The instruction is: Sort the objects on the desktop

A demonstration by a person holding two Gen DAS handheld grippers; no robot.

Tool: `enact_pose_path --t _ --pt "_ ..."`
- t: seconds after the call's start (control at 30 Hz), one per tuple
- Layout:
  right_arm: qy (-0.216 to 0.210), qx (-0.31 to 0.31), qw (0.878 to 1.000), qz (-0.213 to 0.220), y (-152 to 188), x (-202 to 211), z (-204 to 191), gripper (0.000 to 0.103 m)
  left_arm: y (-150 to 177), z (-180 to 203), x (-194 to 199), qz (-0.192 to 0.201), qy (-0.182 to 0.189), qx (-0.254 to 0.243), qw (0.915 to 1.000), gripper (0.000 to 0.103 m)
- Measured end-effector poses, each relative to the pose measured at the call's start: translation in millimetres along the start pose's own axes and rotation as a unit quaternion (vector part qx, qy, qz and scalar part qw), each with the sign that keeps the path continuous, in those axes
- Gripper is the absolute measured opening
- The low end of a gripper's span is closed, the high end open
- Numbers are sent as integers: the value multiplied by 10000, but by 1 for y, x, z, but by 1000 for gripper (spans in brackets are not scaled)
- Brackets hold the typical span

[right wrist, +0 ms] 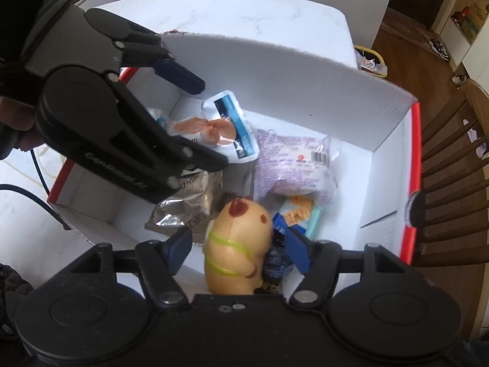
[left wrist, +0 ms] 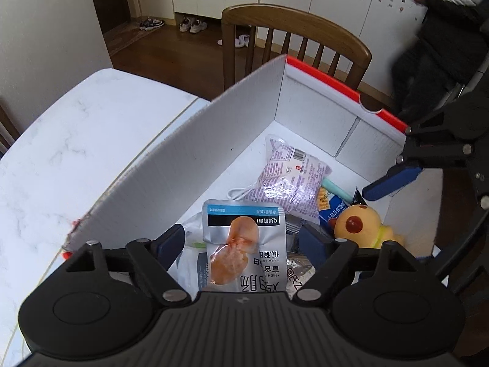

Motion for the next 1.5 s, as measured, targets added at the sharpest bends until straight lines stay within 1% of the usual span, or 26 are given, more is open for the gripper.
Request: enact_pose_path --t 0.27,0.53,0.7,0.87,1.07,1.1,1.2,1.37,1.5 --pt "51 150 9999 -68 -9 14 -3 70 -1 0 21 61 -19 -58 10000 82" --pt "114 289 9995 42 -11 29 -12 70 2 2 47 242 -65 -64 9997 82" --pt "107 351 9993 120 -11 37 -20 71 11 5 63 274 12 -73 9996 82" --pt "64 407 9990 197 -9 45 -32 71 27 7 83 323 35 -54 9995 83" --pt "10 445 9988 203 -6 50 -49 71 48 9 106 394 82 -30 9992 87" --pt "6 442 9988 200 -6 50 -51 71 51 8 109 406 94 -17 9991 89" --pt "-17 432 9989 205 -4 53 -59 72 59 6 116 449 126 46 9989 102" --pt "55 452 9987 218 0 54 -74 75 72 1 127 553 166 177 9982 103" --pt "56 445 9987 259 4 57 -88 77 85 -1 137 578 172 177 9980 103"
Point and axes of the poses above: each gripper's, at about its wrist camera, not at the fingertips, and x roughly against the way its jaws point, z to its right, y to its underside, the point moved 3 cm from there along -x, roughly the way its jaws point
